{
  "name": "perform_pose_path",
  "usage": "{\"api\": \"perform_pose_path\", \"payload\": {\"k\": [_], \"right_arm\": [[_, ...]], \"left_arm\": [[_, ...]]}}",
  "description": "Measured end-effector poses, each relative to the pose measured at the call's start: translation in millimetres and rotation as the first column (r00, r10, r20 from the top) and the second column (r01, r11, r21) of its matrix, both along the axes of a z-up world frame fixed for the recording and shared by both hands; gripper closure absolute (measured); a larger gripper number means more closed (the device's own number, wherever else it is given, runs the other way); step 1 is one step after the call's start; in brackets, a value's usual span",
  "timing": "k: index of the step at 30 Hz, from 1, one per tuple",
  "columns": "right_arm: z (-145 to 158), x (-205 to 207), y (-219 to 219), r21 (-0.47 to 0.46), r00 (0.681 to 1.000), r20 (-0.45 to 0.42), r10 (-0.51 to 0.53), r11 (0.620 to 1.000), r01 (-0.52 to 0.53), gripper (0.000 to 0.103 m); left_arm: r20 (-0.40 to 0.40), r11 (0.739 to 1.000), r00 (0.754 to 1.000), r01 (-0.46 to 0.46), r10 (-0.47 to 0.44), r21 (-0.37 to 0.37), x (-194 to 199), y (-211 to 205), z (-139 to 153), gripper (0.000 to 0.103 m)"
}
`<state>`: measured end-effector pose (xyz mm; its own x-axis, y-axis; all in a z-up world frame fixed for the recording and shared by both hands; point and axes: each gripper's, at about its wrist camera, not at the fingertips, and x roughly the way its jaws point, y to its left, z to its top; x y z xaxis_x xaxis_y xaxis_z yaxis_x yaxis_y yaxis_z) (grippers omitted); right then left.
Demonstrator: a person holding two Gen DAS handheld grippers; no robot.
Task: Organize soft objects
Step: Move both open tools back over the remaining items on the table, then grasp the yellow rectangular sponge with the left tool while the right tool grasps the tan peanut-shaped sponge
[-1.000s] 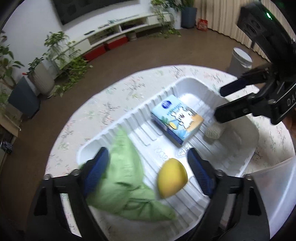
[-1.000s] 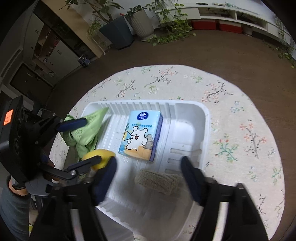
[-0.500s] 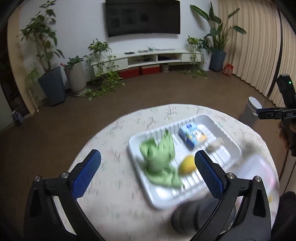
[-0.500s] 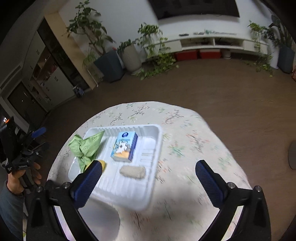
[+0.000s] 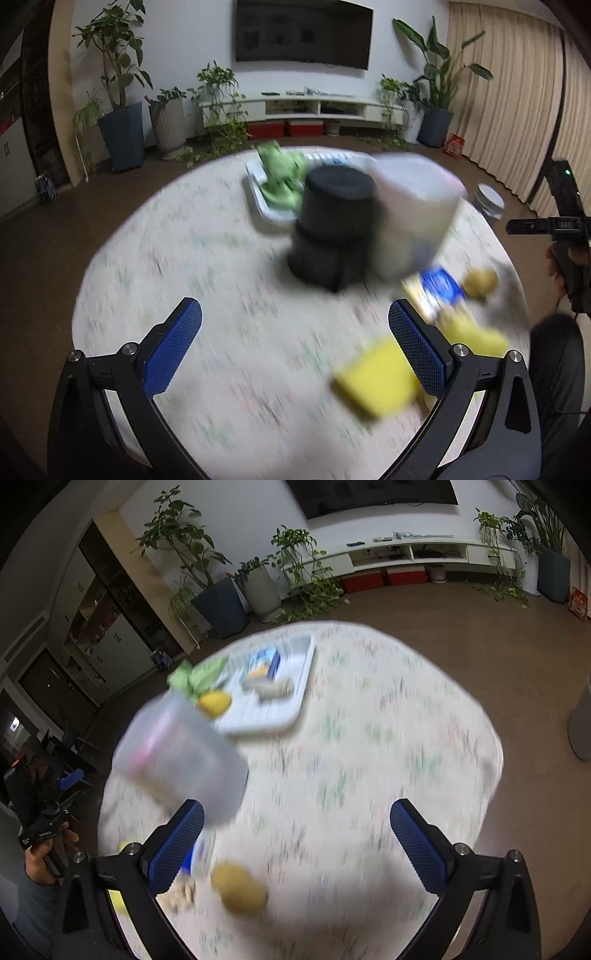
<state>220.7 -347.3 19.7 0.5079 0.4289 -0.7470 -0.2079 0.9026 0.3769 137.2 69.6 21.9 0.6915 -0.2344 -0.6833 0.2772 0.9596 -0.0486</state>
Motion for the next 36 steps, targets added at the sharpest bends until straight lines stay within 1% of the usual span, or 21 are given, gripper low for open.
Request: {"api": "perform_pose_path", "payload": {"k": [3,4,5,6,7,8,10,11,14,15,16,19,21,23,26,28,30,32,36], "right_arm": [[-17,-32,16,-0.035,0.999,-0.024,0.025,0.999,-0.026,0.000],[-24,-42,24,-0.065,0.999,-0.033,0.036,0.997,-0.038,0.000],[-28,-48,30,-0.085,0.998,-0.041,0.042,0.995,-0.045,0.000],[-30,-53,39,-0.099,0.997,-0.049,0.056,0.993,-0.060,0.000],[-29,-58,44,-0.115,0.997,-0.034,0.065,0.991,-0.068,0.000],[-27,-61,51,-0.142,0.997,-0.015,0.077,0.987,-0.078,0.000],[-26,-64,66,-0.223,0.995,0.011,0.098,0.970,-0.093,0.000],[-25,-65,70,-0.249,0.994,0.024,0.104,0.964,-0.095,0.000],[-25,-66,79,-0.287,0.991,0.039,0.125,0.952,-0.109,0.000],[-25,-65,80,-0.295,0.991,0.043,0.128,0.949,-0.109,0.000],[-26,-63,80,-0.303,0.991,0.045,0.129,0.947,-0.109,0.000],[-34,-56,81,-0.313,0.991,0.028,0.132,0.943,-0.117,0.000],[-39,-53,83,-0.312,0.990,0.017,0.142,0.941,-0.130,0.000],[-44,-49,84,-0.304,0.989,0.004,0.149,0.942,-0.140,0.000],[-48,-45,88,-0.282,0.986,0.000,0.164,0.946,-0.157,0.000],[-52,-41,92,-0.284,0.985,-0.012,0.173,0.944,-0.170,0.000],[-55,-39,96,-0.289,0.983,-0.023,0.184,0.940,-0.183,0.003],[-57,-39,99,-0.293,0.980,-0.032,0.197,0.935,-0.197,0.005],[-61,-38,100,-0.291,0.977,-0.048,0.206,0.933,-0.210,0.007]], "left_arm": [[-0.025,1.000,0.999,0.021,-0.021,0.009,-25,-11,-17,0.000],[-0.040,0.999,0.999,0.031,-0.030,0.012,-29,-15,-21,0.000],[-0.054,0.999,0.998,0.046,-0.045,0.027,-32,-23,-24,0.000],[-0.049,0.998,0.997,0.055,-0.053,0.043,-34,-27,-25,0.000],[-0.042,0.995,0.996,0.075,-0.073,0.059,-35,-33,-26,0.000],[-0.055,0.992,0.994,0.099,-0.095,0.075,-33,-38,-28,0.000],[-0.072,0.986,0.990,0.130,-0.122,0.109,-33,-49,-34,0.000],[-0.079,0.980,0.986,0.155,-0.146,0.122,-32,-53,-36,0.000],[-0.109,0.971,0.977,0.195,-0.181,0.138,-28,-62,-44,0.000],[-0.130,0.965,0.971,0.221,-0.203,0.139,-24,-63,-49,0.000],[-0.148,0.960,0.965,0.239,-0.218,0.144,-22,-65,-53,0.000],[-0.199,0.938,0.947,0.291,-0.254,0.187,-12,-68,-68,0.000],[-0.224,0.930,0.938,0.309,-0.264,0.197,-6,-67,-74,0.000],[-0.227,0.921,0.932,0.330,-0.283,0.206,-5,-68,-75,0.001],[-0.206,0.903,0.915,0.385,-0.347,0.190,-5,-71,-70,0.001],[-0.214,0.890,0.901,0.417,-0.377,0.187,-3,-74,-72,0.001],[-0.224,0.879,0.895,0.431,-0.386,0.205,0,-77,-75,0.001],[-0.244,0.877,0.891,0.434,-0.383,0.208,5,-78,-77,0.002],[-0.277,0.884,0.879,0.439,-0.387,0.159,11,-74,-80,0.006]]}}
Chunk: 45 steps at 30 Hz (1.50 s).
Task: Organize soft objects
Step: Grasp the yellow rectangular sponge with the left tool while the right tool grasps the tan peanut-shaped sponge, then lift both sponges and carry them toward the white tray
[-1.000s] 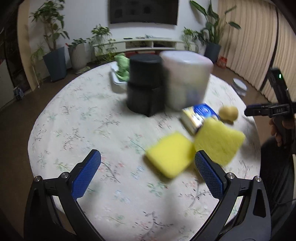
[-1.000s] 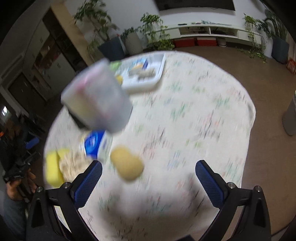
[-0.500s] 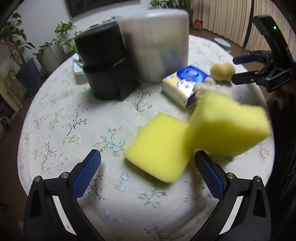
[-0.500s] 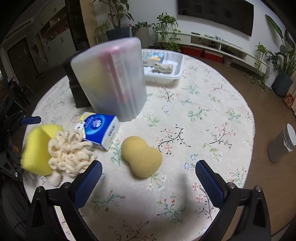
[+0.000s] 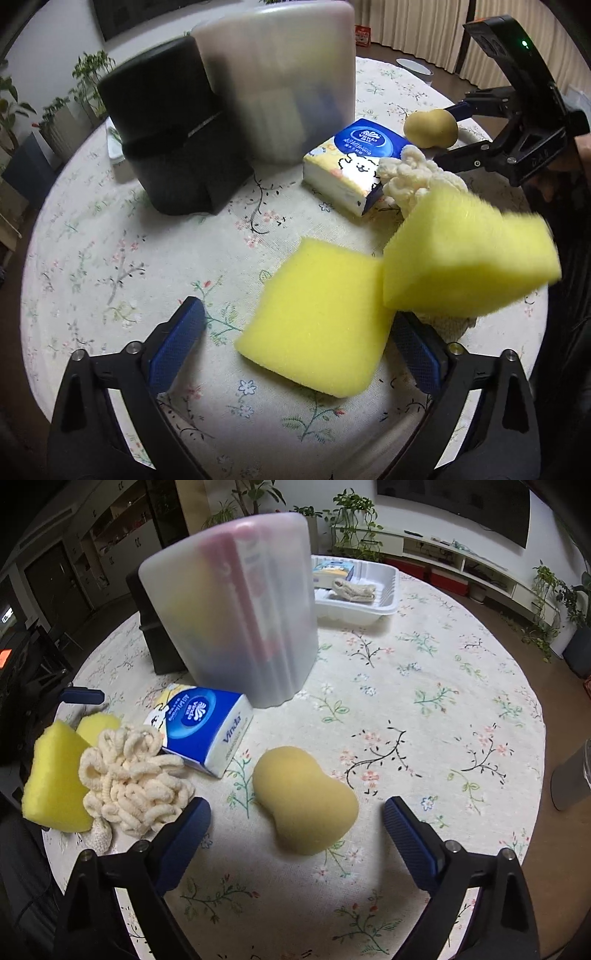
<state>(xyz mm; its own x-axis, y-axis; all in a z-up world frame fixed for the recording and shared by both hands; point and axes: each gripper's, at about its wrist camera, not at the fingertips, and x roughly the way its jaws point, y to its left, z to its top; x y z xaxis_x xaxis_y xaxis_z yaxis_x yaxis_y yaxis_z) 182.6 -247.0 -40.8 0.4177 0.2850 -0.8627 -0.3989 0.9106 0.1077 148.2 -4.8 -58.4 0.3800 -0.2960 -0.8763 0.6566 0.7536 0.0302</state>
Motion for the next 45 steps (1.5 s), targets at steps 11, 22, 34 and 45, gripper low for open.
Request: {"api": "perform_pose_path", "payload": {"k": [11,22,34,45], "right_arm": [[-1,3,6,-0.036,0.999,0.020,0.026,0.999,-0.025,0.021],[2,4,6,-0.076,0.999,0.036,0.041,0.996,-0.038,0.053],[24,-20,-7,-0.005,0.999,0.035,0.011,1.000,-0.011,0.058],[39,-48,-59,0.106,0.993,-0.011,-0.118,0.987,0.119,0.058]], "left_arm": [[-0.010,0.999,1.000,0.000,-0.001,-0.047,-1,1,5,0.041],[-0.003,0.997,1.000,-0.019,0.018,-0.075,-7,5,6,0.050],[0.010,0.989,0.995,-0.093,0.095,-0.117,-20,22,19,0.050],[0.029,0.910,0.939,-0.324,0.342,-0.258,-37,86,54,0.050]]}}
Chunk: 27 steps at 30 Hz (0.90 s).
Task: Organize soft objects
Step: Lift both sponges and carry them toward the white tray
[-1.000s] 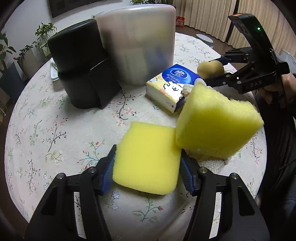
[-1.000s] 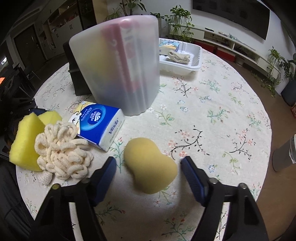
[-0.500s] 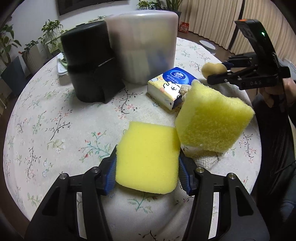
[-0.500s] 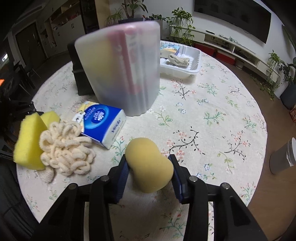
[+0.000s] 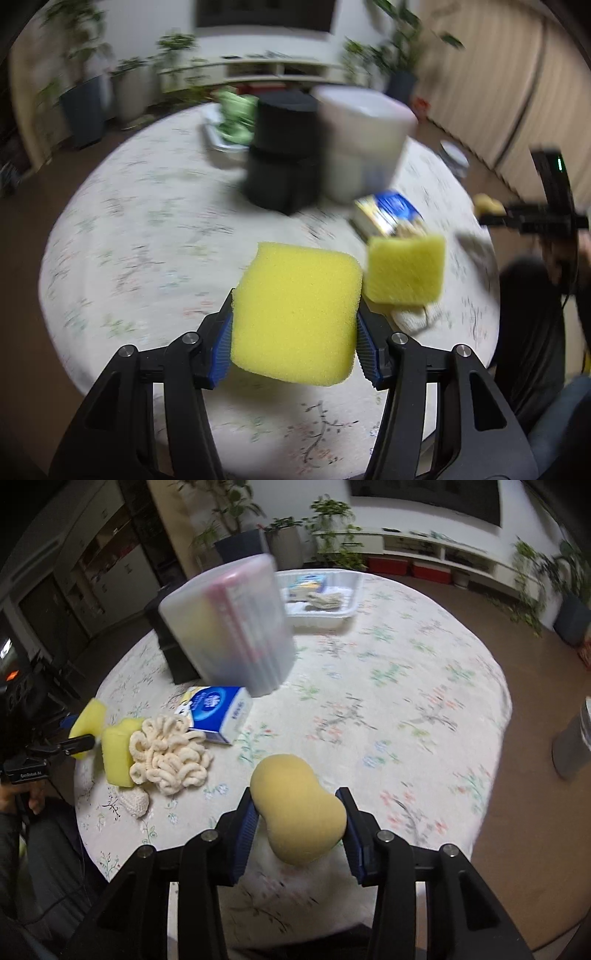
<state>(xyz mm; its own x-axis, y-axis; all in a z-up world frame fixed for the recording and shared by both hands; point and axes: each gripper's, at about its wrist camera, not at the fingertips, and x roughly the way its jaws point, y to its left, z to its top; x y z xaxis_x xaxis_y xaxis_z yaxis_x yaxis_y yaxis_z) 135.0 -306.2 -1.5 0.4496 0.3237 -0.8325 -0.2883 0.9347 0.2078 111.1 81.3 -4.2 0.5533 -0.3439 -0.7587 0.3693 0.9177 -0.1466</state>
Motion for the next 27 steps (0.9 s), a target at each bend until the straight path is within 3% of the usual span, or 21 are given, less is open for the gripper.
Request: {"api": "perform_pose_path", "payload": {"k": [6,10,16,19,23,27], "right_arm": [[14,11,-62,0.031,0.987,0.005,-0.162,0.986,0.162,0.058],[36,37,-103,0.042,0.964,0.047,-0.263,0.964,0.261,0.058],[71,112,-131,0.051,0.934,0.106,-0.340,0.940,0.336,0.058],[85,153,-122,0.046,0.930,0.136,-0.342,0.940,0.339,0.058],[95,212,-93,0.062,0.945,0.141,-0.296,0.955,0.290,0.058],[89,259,-44,0.007,0.971,0.137,-0.195,0.981,0.196,0.058]], "left_arm": [[0.011,0.969,0.972,-0.234,0.236,-0.072,21,60,19,0.050],[0.059,0.960,0.959,-0.272,0.276,-0.063,52,75,46,0.050],[0.106,0.975,0.969,-0.221,0.224,-0.040,136,52,86,0.050],[0.117,0.985,0.978,-0.175,0.174,-0.001,173,29,99,0.050],[0.124,0.995,0.989,-0.084,0.078,0.051,225,-15,111,0.050],[0.094,0.991,0.993,0.052,-0.064,0.126,266,-63,105,0.050]]}}
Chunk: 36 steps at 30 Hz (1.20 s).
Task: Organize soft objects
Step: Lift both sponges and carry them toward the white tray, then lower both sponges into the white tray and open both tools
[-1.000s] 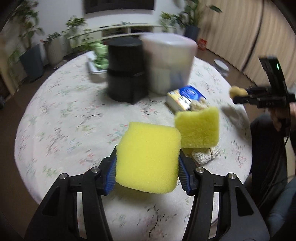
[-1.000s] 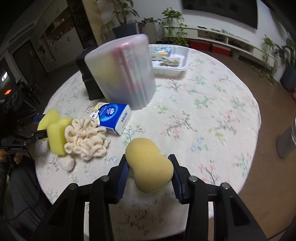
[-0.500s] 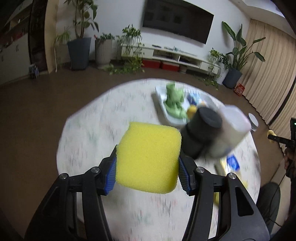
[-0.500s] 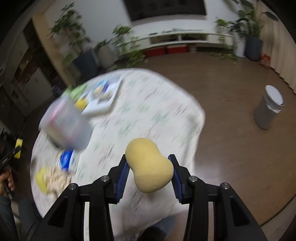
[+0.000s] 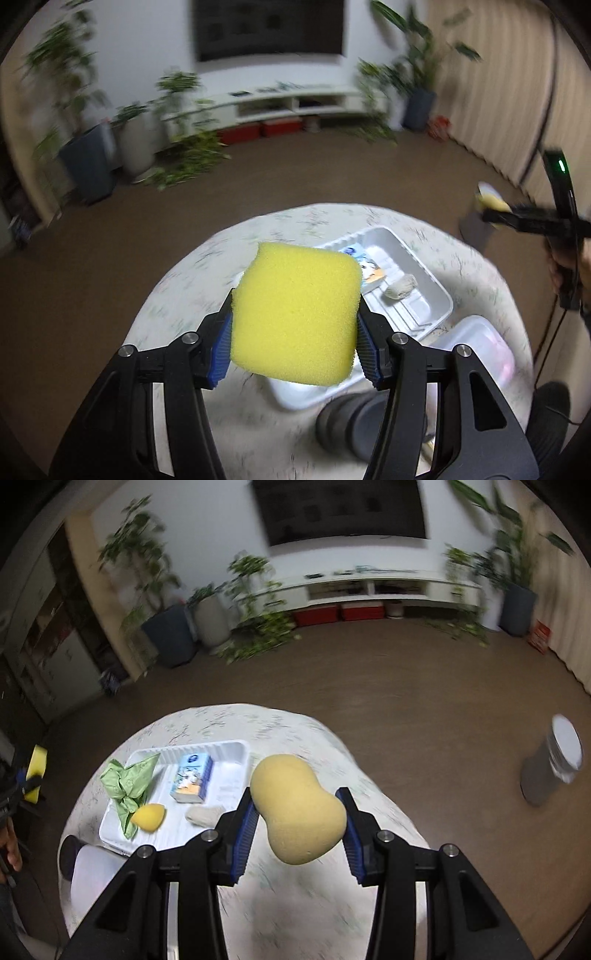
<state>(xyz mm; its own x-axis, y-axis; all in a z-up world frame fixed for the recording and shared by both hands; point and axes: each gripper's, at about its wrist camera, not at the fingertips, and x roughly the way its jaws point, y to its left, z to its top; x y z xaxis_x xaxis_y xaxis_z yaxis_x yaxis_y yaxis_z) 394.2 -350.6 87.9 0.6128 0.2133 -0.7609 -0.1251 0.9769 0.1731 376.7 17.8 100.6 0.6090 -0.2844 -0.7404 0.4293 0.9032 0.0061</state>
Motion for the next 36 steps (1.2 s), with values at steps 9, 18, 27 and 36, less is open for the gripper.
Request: {"api": "perform_pose_path", "payload": {"k": [9,18,27,36], "right_arm": [[-46,59,93,-0.066,0.978,-0.099,0.184,0.979,-0.191,0.058],[-85,74,120,-0.095,0.955,-0.175,0.239,0.962,-0.258,0.058],[-105,84,133,-0.133,0.944,-0.217,0.248,0.951,-0.280,0.056],[-109,90,125,-0.090,0.939,-0.243,0.246,0.958,-0.274,0.052]], "left_arm": [[-0.134,0.977,0.980,0.167,-0.149,0.131,50,-62,-63,0.050],[-0.203,0.952,0.960,0.233,-0.192,0.199,64,-75,-106,0.050],[-0.260,0.932,0.949,0.249,-0.180,0.263,79,-86,-130,0.047],[-0.258,0.944,0.958,0.196,-0.126,0.266,87,-77,-135,0.046]]}}
